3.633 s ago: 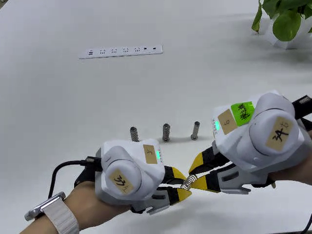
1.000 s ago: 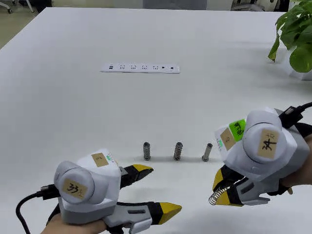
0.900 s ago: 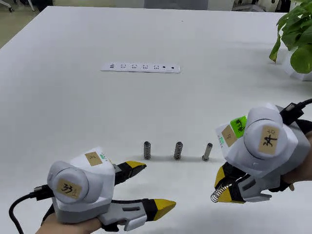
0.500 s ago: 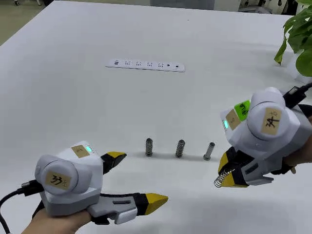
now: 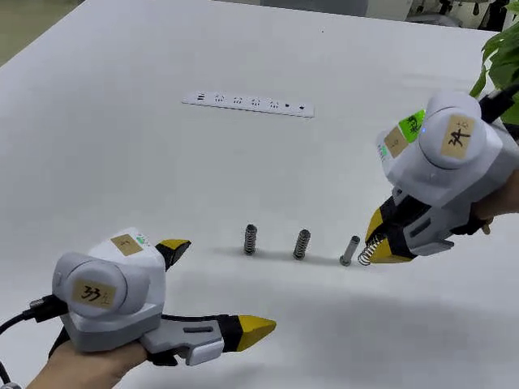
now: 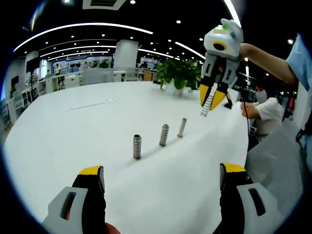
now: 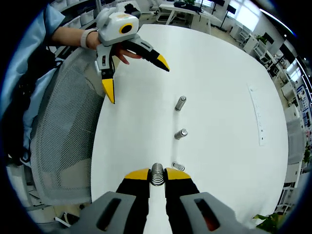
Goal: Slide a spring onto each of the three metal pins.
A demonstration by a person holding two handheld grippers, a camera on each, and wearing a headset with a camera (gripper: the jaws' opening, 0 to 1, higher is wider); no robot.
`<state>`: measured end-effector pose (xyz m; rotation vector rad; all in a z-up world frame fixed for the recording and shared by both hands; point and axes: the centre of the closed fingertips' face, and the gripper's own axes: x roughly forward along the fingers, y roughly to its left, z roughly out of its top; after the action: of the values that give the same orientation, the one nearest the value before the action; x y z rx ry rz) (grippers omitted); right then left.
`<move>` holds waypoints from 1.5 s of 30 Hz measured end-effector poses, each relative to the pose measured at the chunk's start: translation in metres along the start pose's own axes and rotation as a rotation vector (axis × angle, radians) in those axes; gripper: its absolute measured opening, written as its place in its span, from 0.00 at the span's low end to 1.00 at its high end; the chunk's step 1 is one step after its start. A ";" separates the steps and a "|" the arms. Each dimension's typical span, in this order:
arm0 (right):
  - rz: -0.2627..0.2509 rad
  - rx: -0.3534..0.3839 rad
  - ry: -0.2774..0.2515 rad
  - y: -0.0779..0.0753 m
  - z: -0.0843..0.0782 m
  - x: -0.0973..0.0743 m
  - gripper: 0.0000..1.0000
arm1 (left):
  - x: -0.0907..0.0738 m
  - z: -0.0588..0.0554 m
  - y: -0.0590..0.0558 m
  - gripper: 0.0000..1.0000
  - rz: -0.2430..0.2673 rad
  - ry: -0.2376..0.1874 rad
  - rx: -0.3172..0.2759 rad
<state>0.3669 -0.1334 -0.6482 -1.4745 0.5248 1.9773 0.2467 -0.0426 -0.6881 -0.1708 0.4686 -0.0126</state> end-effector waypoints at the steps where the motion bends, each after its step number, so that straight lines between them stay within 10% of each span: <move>1: -0.004 -0.009 0.009 -0.003 -0.001 -0.001 0.12 | 0.000 0.000 -0.001 1.00 -0.005 -0.002 -0.002; 20: 0.018 -0.061 0.124 -0.040 -0.016 0.013 0.12 | -0.002 -0.002 0.000 1.00 -0.004 -0.005 -0.018; 45: 0.042 -0.105 0.168 -0.041 -0.016 0.028 0.12 | 0.001 -0.008 0.000 1.00 -0.024 0.014 -0.039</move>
<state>0.4009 -0.1067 -0.6781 -1.7179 0.5339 1.9491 0.2436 -0.0438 -0.6956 -0.2146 0.4812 -0.0278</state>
